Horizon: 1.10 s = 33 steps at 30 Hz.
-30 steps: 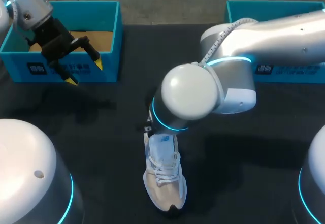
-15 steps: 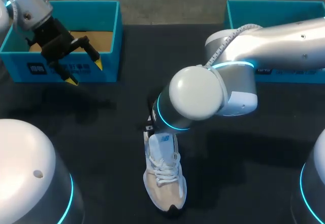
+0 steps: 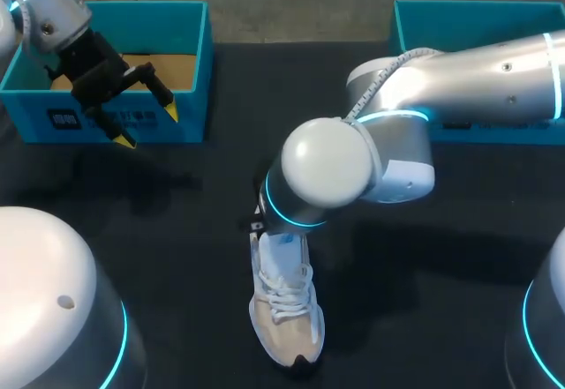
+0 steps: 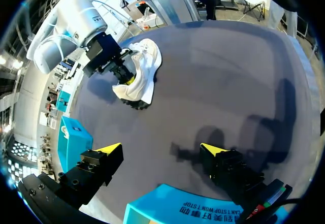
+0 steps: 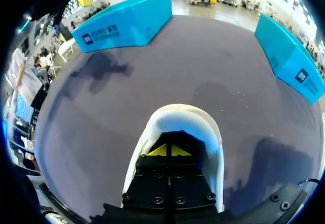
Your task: Take the shoe out of the shoebox, open the shoe tongue, remove and reinsert the insole, then place the shoe into the shoebox
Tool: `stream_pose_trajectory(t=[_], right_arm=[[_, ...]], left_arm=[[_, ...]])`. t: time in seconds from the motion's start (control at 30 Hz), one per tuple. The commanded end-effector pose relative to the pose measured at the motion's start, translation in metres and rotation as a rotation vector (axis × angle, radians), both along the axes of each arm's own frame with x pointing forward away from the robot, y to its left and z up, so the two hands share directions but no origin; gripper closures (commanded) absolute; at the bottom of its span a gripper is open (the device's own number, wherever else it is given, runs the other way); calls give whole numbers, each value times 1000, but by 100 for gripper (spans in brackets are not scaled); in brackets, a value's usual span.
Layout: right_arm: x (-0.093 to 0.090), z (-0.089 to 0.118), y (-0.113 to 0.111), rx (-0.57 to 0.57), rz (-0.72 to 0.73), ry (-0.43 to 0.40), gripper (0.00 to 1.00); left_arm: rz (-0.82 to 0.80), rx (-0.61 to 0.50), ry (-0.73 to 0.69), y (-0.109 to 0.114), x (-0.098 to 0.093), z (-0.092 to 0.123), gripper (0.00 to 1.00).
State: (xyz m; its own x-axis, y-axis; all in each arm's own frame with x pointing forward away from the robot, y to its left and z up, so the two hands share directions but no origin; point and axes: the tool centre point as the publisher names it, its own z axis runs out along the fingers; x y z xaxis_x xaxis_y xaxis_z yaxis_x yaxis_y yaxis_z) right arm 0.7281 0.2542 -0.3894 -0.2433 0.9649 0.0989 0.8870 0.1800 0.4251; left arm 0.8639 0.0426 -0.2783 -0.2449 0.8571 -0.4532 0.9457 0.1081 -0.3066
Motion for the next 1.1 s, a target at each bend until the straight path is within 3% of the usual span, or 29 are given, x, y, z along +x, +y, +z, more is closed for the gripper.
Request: stream_pose_trajectory(t=[0.03, 0.33, 0.53, 0.7, 0.9, 1.1], right_arm=[[-2, -17, 6, 7, -18, -10, 100], [1, -28, 4, -5, -29, 18, 100], [-4, 19, 4, -48, -24, -52, 100], [-8, 38, 4, -50, -14, -76, 100], [-1, 26, 4, -4, 8, -35, 100], [8, 0, 11, 48, 52, 73, 100]], left_arm=[[1, 3, -2, 0, -1, 1, 0], [1, 3, -2, 0, -1, 1, 0], [1, 3, -2, 0, -1, 1, 0], [1, 3, -2, 0, -1, 1, 0], [1, 3, -2, 0, -1, 1, 0], [1, 3, -2, 0, -1, 1, 0]])
